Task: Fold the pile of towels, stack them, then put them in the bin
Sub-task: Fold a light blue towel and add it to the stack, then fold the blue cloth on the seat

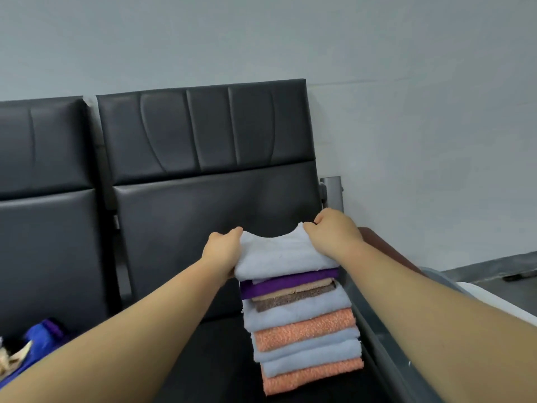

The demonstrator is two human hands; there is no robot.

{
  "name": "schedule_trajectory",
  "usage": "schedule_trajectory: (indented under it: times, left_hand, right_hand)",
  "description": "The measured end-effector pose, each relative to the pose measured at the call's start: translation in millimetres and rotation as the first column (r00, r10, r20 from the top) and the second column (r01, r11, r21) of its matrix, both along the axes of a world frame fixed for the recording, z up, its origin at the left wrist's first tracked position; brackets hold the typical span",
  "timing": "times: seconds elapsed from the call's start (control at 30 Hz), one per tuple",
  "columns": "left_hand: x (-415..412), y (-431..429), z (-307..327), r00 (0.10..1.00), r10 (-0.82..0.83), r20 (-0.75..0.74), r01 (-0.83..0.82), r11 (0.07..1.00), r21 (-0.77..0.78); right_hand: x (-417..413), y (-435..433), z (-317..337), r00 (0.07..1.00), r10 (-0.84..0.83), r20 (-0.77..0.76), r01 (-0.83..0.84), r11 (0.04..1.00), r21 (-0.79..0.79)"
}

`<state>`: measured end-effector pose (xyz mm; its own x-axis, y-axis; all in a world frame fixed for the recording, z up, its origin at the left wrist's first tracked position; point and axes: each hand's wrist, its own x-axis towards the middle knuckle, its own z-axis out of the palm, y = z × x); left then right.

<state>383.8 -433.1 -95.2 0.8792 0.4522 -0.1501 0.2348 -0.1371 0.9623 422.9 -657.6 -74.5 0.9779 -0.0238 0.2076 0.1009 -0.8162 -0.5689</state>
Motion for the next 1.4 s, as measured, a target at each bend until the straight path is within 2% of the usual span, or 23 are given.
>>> schedule_trajectory:
  times: [0.1,0.17,0.37,0.47,0.57,0.73,0.8,0.93,1.07,1.17,1.23,1.3,1.37,1.4]
  left_hand:
    - [-30,5,2,0.998,-0.052,0.027,0.05,0.997,0.054]
    - [-60,12,7,0.998,-0.043,0.035,0.037,0.988,0.149]
    - [-162,75,5,0.999,-0.025,-0.027,0.034,0.913,0.408]
    - [-218,129,-6,0.991,0.01,-0.135,0.067,0.831,0.553]
    - [-267,182,-24,0.955,0.078,-0.286,0.157,0.684,0.712]
    - [-329,255,-58,0.878,0.137,-0.458,0.3,0.587,0.752]
    - [-342,267,-66,0.864,0.126,-0.487,0.338,0.57,0.749]
    - [-356,288,-87,0.846,0.131,-0.517,0.379,0.535,0.755]
    - [-354,299,-93,0.852,0.116,-0.511,0.395,0.498,0.772]
    - [-351,302,-87,0.863,0.095,-0.497,0.386,0.512,0.767]
    - [-348,303,-79,0.885,0.098,-0.455,0.334,0.547,0.768]
    - [-346,303,-64,0.936,0.099,-0.339,0.185,0.681,0.708]
    - [-344,296,-42,0.973,0.101,-0.207,0.031,0.833,0.552]
    - [-343,290,-30,0.983,0.109,-0.15,-0.025,0.878,0.479]
  right_hand:
    - [-38,3,5,0.994,0.034,0.102,-0.025,0.996,-0.089]
    - [-68,12,8,0.99,0.072,0.124,-0.055,0.99,-0.132]
    - [-156,67,-4,0.973,0.218,0.076,-0.195,0.952,-0.238]
    - [-197,119,-23,0.928,0.373,-0.025,-0.37,0.907,-0.2]
    - [-233,178,-47,0.833,0.528,-0.164,-0.548,0.829,-0.113]
    - [-281,279,-87,0.675,0.663,-0.325,-0.713,0.699,-0.055]
    - [-293,308,-102,0.646,0.66,-0.384,-0.724,0.689,-0.033]
    - [-301,343,-130,0.666,0.593,-0.453,-0.692,0.717,-0.079]
    - [-296,354,-144,0.681,0.571,-0.459,-0.695,0.702,-0.156]
    - [-288,356,-140,0.65,0.603,-0.463,-0.72,0.684,-0.12]
    - [-280,353,-128,0.651,0.633,-0.419,-0.691,0.723,0.017]
    - [-272,346,-105,0.655,0.658,-0.37,-0.614,0.75,0.246]
    - [-264,336,-76,0.634,0.692,-0.346,-0.523,0.713,0.467]
    - [-261,329,-60,0.625,0.706,-0.332,-0.491,0.686,0.537]
